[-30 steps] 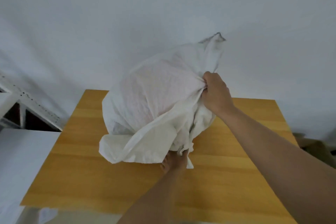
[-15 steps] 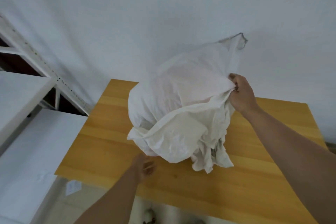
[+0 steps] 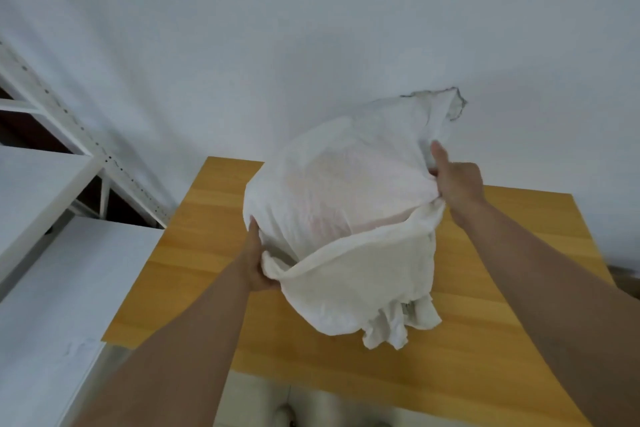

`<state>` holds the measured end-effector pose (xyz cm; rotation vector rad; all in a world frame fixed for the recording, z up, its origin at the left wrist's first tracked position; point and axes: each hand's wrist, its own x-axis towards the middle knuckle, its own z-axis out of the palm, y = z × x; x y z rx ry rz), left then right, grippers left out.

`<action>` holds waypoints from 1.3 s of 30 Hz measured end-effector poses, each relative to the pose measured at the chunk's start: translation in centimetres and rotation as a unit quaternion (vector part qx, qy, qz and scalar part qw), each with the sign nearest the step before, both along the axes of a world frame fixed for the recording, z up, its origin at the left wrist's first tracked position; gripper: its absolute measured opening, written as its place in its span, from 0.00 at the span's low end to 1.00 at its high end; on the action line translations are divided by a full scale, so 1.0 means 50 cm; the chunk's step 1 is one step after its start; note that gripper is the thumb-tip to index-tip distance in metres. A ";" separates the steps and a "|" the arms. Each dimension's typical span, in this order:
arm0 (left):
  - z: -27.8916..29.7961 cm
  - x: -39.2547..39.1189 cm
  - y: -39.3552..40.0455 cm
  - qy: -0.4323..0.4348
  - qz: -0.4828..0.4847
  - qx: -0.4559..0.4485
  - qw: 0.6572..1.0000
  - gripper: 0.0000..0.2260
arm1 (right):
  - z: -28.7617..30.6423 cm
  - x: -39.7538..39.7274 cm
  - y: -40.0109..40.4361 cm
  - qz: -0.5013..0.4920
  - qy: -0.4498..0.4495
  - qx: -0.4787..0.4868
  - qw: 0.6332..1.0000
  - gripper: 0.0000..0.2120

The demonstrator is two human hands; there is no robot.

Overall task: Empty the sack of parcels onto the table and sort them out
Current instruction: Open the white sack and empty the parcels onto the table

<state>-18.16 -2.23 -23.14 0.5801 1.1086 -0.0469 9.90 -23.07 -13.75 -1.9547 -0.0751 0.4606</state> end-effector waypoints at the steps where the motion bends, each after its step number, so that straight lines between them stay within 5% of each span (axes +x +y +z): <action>1: -0.006 0.003 -0.004 -0.006 0.017 -0.011 1.000 0.54 | -0.005 -0.004 0.001 -0.011 -0.005 -0.018 1.000 0.28; 4: -0.020 0.008 -0.012 -0.024 0.031 -0.033 0.999 0.52 | -0.054 0.004 -0.007 -0.014 -0.005 -0.084 0.996 0.24; 6: -0.033 0.009 -0.012 -0.015 0.021 -0.040 0.999 0.47 | -0.081 0.007 -0.025 -0.008 0.031 -0.114 0.993 0.35; 10: -0.030 0.016 -0.013 -0.040 -0.004 -0.013 0.999 0.25 | -0.120 0.017 -0.073 -0.024 0.120 -0.099 0.988 0.41; 14: -0.019 0.025 -0.015 -0.032 -0.011 0.059 0.998 0.16 | -0.153 0.021 -0.131 -0.060 0.235 -0.050 0.969 0.32; 17: -0.025 0.032 -0.024 -0.021 0.010 0.085 0.996 0.16 | -0.133 -0.006 -0.152 -0.053 0.289 -0.023 0.955 0.13; 21: -0.037 0.052 -0.041 -0.055 0.054 0.107 0.991 0.15 | -0.123 0.006 -0.155 -0.060 0.253 0.011 0.965 0.07; 31: -0.006 0.126 -0.035 -0.119 0.039 0.167 0.978 0.12 | -0.050 0.065 -0.153 -0.022 0.084 0.194 0.977 0.32; 35: -0.016 0.108 -0.031 -0.125 -0.015 0.213 0.969 0.19 | -0.073 0.060 -0.179 -0.007 0.002 0.144 0.990 0.20; 39: -0.025 0.055 -0.046 -0.057 -0.033 0.200 0.978 0.10 | -0.177 0.051 -0.231 -0.049 -0.023 0.039 0.998 0.08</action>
